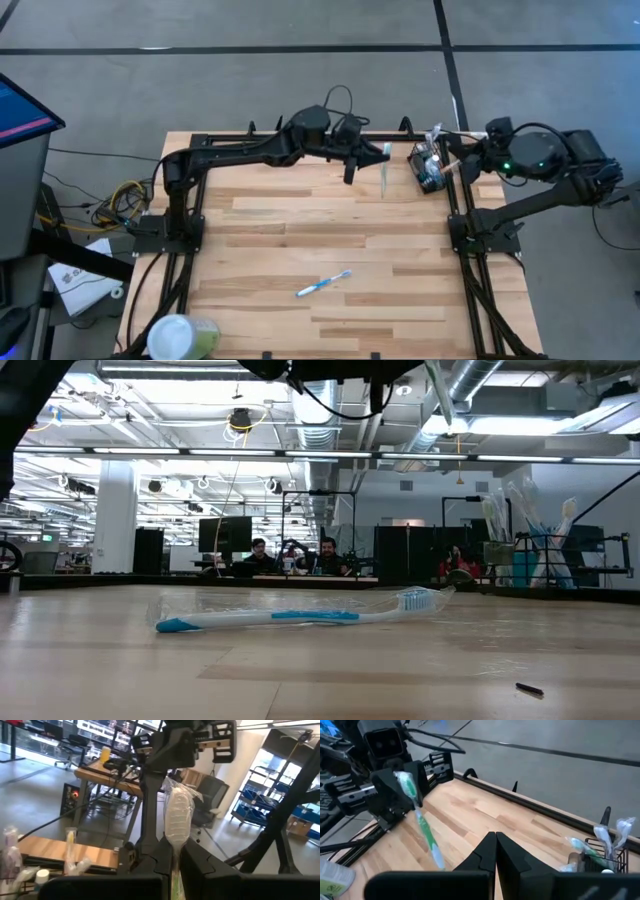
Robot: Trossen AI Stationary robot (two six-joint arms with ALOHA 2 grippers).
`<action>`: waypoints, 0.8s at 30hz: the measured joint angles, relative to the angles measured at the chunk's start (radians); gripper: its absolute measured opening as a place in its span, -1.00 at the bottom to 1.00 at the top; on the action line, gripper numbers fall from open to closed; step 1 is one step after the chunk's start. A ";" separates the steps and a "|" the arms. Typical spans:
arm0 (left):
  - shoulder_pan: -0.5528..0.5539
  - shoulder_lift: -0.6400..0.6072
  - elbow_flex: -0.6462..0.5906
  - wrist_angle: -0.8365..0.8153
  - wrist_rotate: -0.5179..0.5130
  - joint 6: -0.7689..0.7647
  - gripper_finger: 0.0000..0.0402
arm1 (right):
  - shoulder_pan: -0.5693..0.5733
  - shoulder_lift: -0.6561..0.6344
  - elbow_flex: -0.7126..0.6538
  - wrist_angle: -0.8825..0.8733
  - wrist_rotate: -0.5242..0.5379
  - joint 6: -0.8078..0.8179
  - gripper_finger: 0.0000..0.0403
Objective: Pick & Place toothbrushing station
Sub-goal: Put the green toothbrush in the left section of wire organizer
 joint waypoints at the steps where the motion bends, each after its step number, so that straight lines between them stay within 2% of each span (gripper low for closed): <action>1: -0.001 0.000 0.000 0.000 0.000 0.000 -0.97 | 0.000 -0.001 0.000 0.000 -0.001 0.000 -1.00; 12: -0.001 0.000 0.000 -0.001 -0.039 -0.027 -0.97 | 0.000 0.000 0.000 -0.023 0.033 -0.026 -1.00; 18: -0.004 0.000 0.000 -0.002 -0.189 -0.126 -0.97 | -0.001 0.001 -0.017 -0.031 0.032 -0.053 -1.00; 24: -0.034 -0.002 0.000 -0.063 -0.412 -0.158 -0.97 | -0.026 0.058 -0.079 0.002 0.032 -0.072 -1.00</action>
